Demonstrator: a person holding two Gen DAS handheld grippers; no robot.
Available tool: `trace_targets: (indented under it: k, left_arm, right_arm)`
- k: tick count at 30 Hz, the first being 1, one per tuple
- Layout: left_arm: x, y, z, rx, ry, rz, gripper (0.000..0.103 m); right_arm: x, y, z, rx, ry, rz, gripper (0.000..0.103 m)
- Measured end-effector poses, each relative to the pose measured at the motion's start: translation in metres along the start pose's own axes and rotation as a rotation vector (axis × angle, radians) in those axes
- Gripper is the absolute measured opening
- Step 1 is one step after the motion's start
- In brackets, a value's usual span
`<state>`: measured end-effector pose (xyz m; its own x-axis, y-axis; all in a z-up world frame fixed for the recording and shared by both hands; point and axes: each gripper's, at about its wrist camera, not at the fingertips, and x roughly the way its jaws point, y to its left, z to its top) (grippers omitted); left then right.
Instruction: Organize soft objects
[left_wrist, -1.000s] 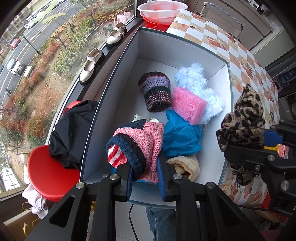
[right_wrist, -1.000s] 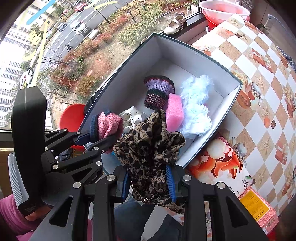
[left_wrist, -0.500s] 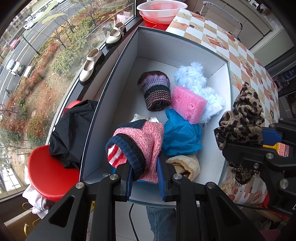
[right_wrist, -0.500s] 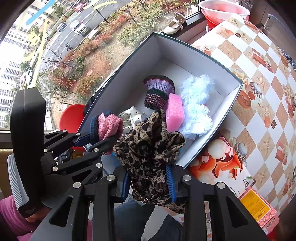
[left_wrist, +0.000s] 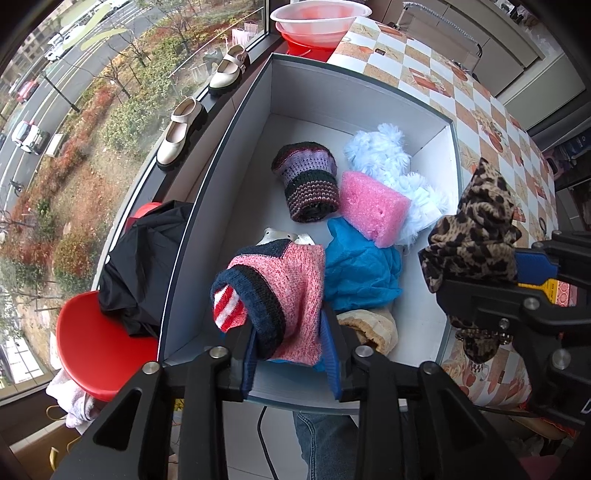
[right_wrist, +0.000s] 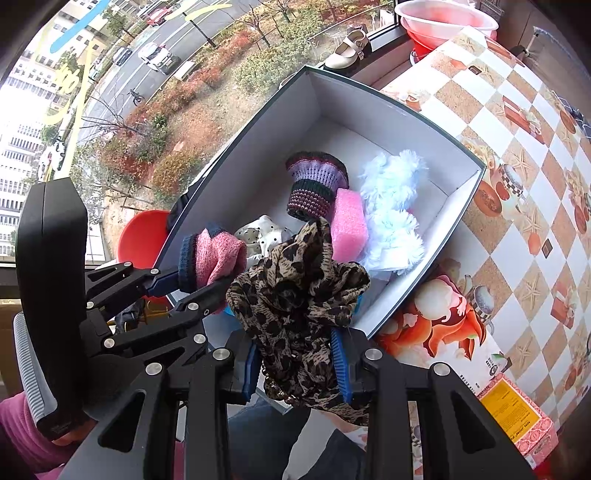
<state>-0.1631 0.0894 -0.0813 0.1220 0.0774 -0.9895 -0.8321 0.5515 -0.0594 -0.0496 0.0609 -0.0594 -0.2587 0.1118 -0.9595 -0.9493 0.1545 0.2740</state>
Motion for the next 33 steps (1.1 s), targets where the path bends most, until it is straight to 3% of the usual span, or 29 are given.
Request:
trace_targets:
  k: [2, 3, 4, 8, 10, 33]
  left_arm:
    - [-0.002, -0.002, 0.0, 0.008, -0.015, 0.042, 0.071]
    - [-0.003, -0.002, 0.001, 0.01, -0.019, 0.054, 0.074]
    - [-0.004, -0.001, 0.001, 0.011, -0.019, 0.066, 0.076]
    - [-0.005, 0.002, 0.006, -0.003, -0.011, 0.056, 0.076]
    - [-0.004, 0.006, 0.008, -0.024, 0.008, 0.034, 0.076]
    - [-0.009, 0.002, 0.006, -0.007, 0.004, 0.069, 0.077]
  right_arm:
    - [0.0, -0.002, 0.001, 0.016, 0.003, 0.006, 0.053]
    - [-0.001, -0.003, 0.001, 0.025, -0.001, 0.003, 0.068]
    - [-0.002, -0.003, 0.0, 0.03, -0.007, -0.004, 0.075]
    - [-0.007, -0.006, 0.001, 0.043, -0.01, -0.026, 0.076]
    - [-0.009, -0.009, 0.001, 0.055, -0.014, -0.056, 0.103]
    - [-0.019, -0.016, 0.001, 0.093, -0.04, -0.103, 0.103]
